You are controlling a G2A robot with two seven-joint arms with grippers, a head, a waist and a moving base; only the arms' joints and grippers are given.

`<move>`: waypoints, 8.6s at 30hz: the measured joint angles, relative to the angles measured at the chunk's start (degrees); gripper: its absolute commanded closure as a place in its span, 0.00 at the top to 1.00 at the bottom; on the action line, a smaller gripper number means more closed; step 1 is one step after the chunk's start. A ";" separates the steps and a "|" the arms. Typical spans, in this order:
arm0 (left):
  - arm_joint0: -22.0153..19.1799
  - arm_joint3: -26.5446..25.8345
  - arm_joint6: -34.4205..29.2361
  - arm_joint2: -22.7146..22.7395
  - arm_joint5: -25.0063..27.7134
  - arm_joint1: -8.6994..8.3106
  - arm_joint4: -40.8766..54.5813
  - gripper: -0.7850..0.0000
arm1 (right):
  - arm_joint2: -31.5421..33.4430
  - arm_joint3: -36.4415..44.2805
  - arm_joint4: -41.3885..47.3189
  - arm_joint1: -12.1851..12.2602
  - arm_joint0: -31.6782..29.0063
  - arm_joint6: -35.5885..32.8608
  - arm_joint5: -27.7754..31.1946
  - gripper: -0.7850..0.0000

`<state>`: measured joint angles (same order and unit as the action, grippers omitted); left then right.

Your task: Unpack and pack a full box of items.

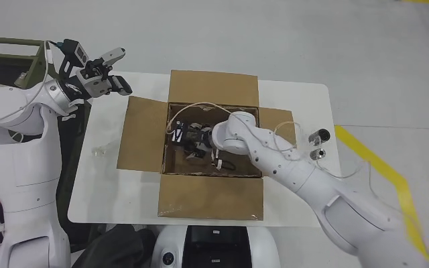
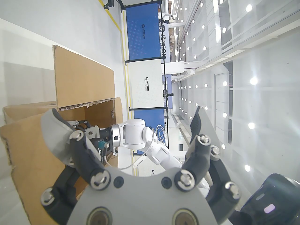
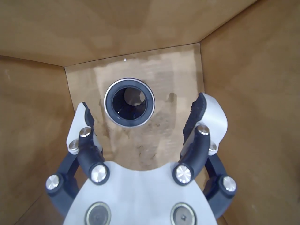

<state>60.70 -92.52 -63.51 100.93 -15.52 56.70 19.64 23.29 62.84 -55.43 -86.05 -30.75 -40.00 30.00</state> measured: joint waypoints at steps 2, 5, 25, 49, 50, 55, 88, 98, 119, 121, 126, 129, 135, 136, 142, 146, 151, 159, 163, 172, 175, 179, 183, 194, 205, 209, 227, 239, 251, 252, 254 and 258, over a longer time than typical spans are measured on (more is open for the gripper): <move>0.00 0.00 0.00 0.00 0.00 0.00 0.00 1.00 | -0.38 -1.92 0.27 -0.82 0.43 0.63 0.35 0.92; 0.00 0.00 0.00 0.00 0.00 0.00 0.00 1.00 | -0.80 -4.15 0.62 -1.80 0.92 1.33 1.01 0.82; 0.00 0.00 0.00 0.00 0.00 0.00 0.00 1.00 | 1.65 -7.62 0.14 -3.70 1.64 2.50 4.04 0.00; 0.00 0.00 0.00 0.00 0.00 0.00 0.00 1.00 | 23.09 24.62 -6.72 8.07 -18.11 -3.22 5.67 0.00; 0.00 0.00 0.00 0.00 0.00 0.00 0.00 1.00 | 23.86 25.94 -6.81 8.39 -18.95 -3.50 5.80 0.00; 0.00 0.00 0.00 0.00 0.00 0.00 0.00 1.00 | 27.85 32.50 -7.11 9.92 -23.35 -3.78 6.45 0.00; 0.00 0.00 0.00 0.00 0.00 0.00 0.00 1.00 | 41.14 49.05 -9.43 14.37 -39.45 0.23 5.51 0.00; 0.00 0.00 0.00 0.00 0.00 0.00 0.00 1.00 | 41.14 49.05 -9.42 14.37 -39.45 0.23 5.51 0.00; 0.00 0.00 0.00 0.00 0.00 0.00 0.00 1.00 | 55.52 54.98 -3.17 17.13 -48.90 -0.08 6.30 0.00; 0.00 0.00 0.00 0.00 0.00 0.00 0.00 1.00 | 58.23 55.78 -2.20 17.55 -50.84 0.30 6.66 0.00; 0.00 0.00 0.00 0.00 0.00 0.00 0.00 1.00 | 64.67 56.85 -0.72 18.42 -55.34 1.22 6.82 0.00; 0.00 0.00 0.00 0.00 0.00 0.00 0.00 1.00 | 67.92 57.74 0.47 18.85 -57.97 1.83 7.47 0.00; 0.00 0.00 0.00 0.00 0.00 0.00 0.00 1.00 | 73.70 58.97 1.33 19.59 -63.21 2.39 8.10 0.00; 0.00 0.00 0.00 0.00 0.00 0.00 0.00 1.00 | 74.50 59.01 1.54 19.68 -63.96 2.38 8.05 0.00; 0.00 0.00 0.00 0.00 0.00 0.00 0.00 1.00 | 79.44 58.74 2.95 20.22 -68.53 2.79 8.05 0.00; 0.00 0.00 0.00 0.00 0.00 0.00 0.00 1.00 | 82.08 57.16 3.94 20.48 -70.72 4.19 8.05 0.00; 0.00 0.00 0.00 0.00 0.00 0.00 0.00 1.00 | 84.62 54.76 4.82 20.79 -72.63 5.11 8.29 0.00; 0.00 0.00 0.00 0.00 0.00 0.00 0.00 1.00 | 85.38 50.13 6.22 21.23 -73.55 5.38 8.13 0.00; 0.00 0.00 0.00 0.00 0.00 0.00 0.00 1.00 | 85.13 47.92 5.81 21.47 -73.17 5.02 7.72 0.00; 0.00 0.00 0.00 0.00 0.00 0.00 0.00 1.00 | 82.28 42.50 3.62 21.86 -71.24 4.48 5.89 0.00; 0.00 0.00 0.00 0.00 0.00 0.00 0.00 1.00 | 81.03 40.21 2.65 21.97 -70.06 4.68 5.44 0.00; 0.00 0.00 0.00 0.00 0.00 0.00 0.00 1.00 | 80.05 38.26 2.14 22.11 -69.26 5.30 5.19 0.00; 0.00 0.00 0.00 0.00 0.00 0.00 0.00 1.00 | 79.04 36.56 1.23 22.25 -68.66 5.80 4.61 0.00; 0.00 0.00 0.00 0.00 0.00 0.00 0.00 1.00 | 76.49 32.19 -1.42 22.41 -67.53 8.23 1.77 0.00; 0.00 0.00 0.00 0.00 0.00 0.00 0.00 1.00 | 75.55 30.42 -2.46 22.65 -67.14 9.78 -0.48 0.24; 0.00 0.00 0.00 0.00 0.00 0.00 0.00 1.00 | 74.91 30.68 -2.91 22.70 -67.13 9.90 -1.12 0.51; 0.00 0.00 0.00 0.00 0.00 0.00 0.00 1.00 | 78.38 37.09 -2.22 23.30 -72.50 11.63 -2.94 1.00; 0.00 0.00 0.00 0.00 0.00 0.00 0.00 1.00 | 81.28 44.49 -2.67 23.58 -78.08 11.77 -2.90 0.98; 0.00 0.00 0.00 0.00 0.00 0.00 0.00 1.00 | 75.49 37.29 -4.57 23.73 -70.25 8.76 -3.84 0.96; 0.00 0.00 0.00 0.00 0.00 0.00 0.00 1.00 | 75.11 36.92 -4.69 23.75 -69.75 8.61 -3.83 0.96; 0.00 0.00 0.00 0.00 0.00 0.00 0.00 1.00 | 74.61 36.37 -4.97 23.78 -69.00 8.27 -3.84 0.95; 0.00 0.00 0.00 0.00 0.00 0.00 0.00 1.00 | 73.66 35.21 -5.41 23.85 -67.48 7.75 -4.09 0.80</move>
<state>60.70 -92.52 -63.51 100.93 -15.52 56.70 19.64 96.95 98.05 -60.84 -62.20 -98.23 -32.25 25.91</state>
